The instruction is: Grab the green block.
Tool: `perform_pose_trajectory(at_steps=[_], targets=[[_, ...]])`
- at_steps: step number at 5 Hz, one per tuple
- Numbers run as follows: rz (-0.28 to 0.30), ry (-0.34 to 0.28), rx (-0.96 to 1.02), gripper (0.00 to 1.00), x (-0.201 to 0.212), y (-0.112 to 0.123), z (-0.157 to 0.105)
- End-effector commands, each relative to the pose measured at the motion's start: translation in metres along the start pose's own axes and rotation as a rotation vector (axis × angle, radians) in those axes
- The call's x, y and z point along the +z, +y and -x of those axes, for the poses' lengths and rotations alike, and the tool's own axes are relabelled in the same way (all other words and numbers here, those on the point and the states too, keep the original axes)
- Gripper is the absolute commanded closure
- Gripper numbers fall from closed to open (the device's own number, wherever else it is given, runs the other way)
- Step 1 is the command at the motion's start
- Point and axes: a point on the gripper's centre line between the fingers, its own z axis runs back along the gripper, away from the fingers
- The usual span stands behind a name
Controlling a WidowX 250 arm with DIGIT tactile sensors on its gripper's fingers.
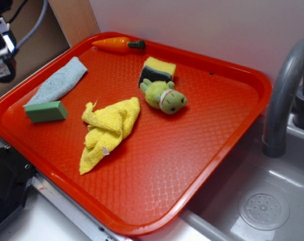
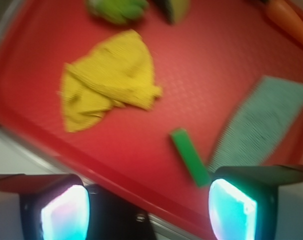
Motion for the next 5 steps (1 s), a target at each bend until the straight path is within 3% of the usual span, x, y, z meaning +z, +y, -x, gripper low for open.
perform_pose_trajectory(at_steps=[1,2,5], targets=[[-0.113,0.059,-0.032,0.0,-0.032,0.027,-0.008],[-0.112,0.083,-0.067,0.0,-0.048,0.031,-0.012],[-0.115,0.239,-0.137,0.0,-0.105,0.026,-0.005]])
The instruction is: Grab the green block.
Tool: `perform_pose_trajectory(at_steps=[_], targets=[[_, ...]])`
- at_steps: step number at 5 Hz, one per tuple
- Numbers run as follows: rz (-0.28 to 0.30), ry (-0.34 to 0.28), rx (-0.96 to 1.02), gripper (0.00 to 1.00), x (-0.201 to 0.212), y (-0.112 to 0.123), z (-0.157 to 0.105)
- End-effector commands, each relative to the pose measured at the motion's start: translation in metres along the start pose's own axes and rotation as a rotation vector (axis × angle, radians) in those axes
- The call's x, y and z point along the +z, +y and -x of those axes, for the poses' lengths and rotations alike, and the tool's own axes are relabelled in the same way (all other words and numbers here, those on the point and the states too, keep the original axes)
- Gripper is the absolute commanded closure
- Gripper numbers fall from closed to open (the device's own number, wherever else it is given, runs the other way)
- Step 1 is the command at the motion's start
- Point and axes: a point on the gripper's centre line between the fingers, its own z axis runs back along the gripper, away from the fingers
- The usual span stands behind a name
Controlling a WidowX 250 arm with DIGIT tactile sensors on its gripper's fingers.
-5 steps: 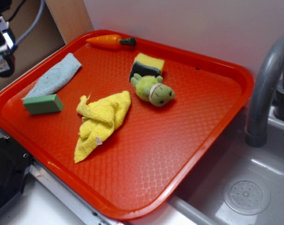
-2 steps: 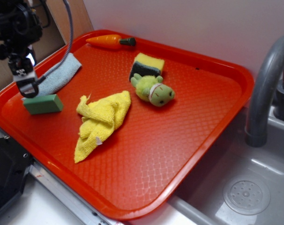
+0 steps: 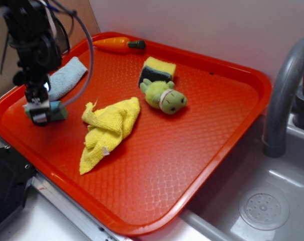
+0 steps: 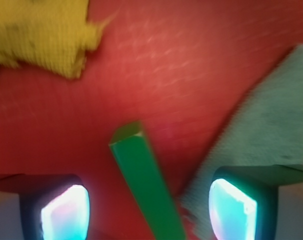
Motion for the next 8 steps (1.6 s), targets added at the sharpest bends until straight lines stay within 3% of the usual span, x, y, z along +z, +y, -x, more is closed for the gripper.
perform_pose_trajectory(at_steps=[1,2,4,5,6,7,8], targets=[[-0.038,0.049,-0.018,0.0,-0.017,0.004,-0.003],[-0.046,0.047,-0.025,1.0,-0.02,0.004,-0.003],[-0.043,0.025,-0.034,1.0,-0.018,0.005,-0.003],[-0.073,0.016,0.024,1.0,0.005,0.001,-0.007],[-0.1,0.035,0.203,1.0,0.046,-0.014,-0.015],[0.001,-0.023,0.446,1.0,0.085,-0.029,-0.023],[0.07,-0.048,0.557,1.0,0.111,-0.037,-0.027]])
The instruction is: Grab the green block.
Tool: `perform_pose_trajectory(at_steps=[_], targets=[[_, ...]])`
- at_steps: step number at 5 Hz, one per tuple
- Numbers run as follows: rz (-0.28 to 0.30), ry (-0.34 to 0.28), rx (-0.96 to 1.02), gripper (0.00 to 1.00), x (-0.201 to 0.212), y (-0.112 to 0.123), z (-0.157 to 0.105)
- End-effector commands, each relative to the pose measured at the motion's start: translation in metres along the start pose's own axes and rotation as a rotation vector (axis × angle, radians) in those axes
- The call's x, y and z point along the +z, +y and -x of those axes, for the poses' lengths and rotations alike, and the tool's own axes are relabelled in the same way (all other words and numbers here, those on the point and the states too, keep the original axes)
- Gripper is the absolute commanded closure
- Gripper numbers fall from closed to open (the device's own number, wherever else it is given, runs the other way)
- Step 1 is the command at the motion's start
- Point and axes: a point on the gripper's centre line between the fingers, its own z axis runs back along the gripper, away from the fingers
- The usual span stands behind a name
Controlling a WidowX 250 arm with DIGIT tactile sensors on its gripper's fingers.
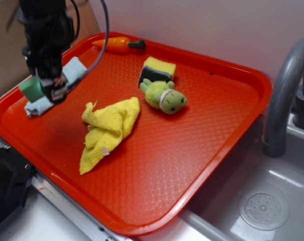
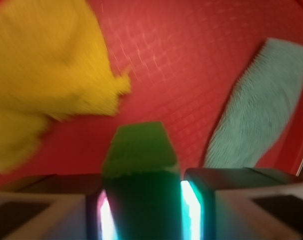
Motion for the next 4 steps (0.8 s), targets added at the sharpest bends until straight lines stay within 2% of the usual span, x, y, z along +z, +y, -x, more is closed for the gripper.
perform_pose_trajectory(at_steps=[1,2,3,4], targets=[[0.139,-0.111,0.139,1.0,0.075,-0.015,0.001],[0.189,-0.153,0.165,1.0,0.093,-0.011,0.0],[0.208,-0.203,0.154,1.0,0.091,-0.011,-0.004],[0.181,-0.213,0.132,1.0,0.082,-0.009,-0.008]])
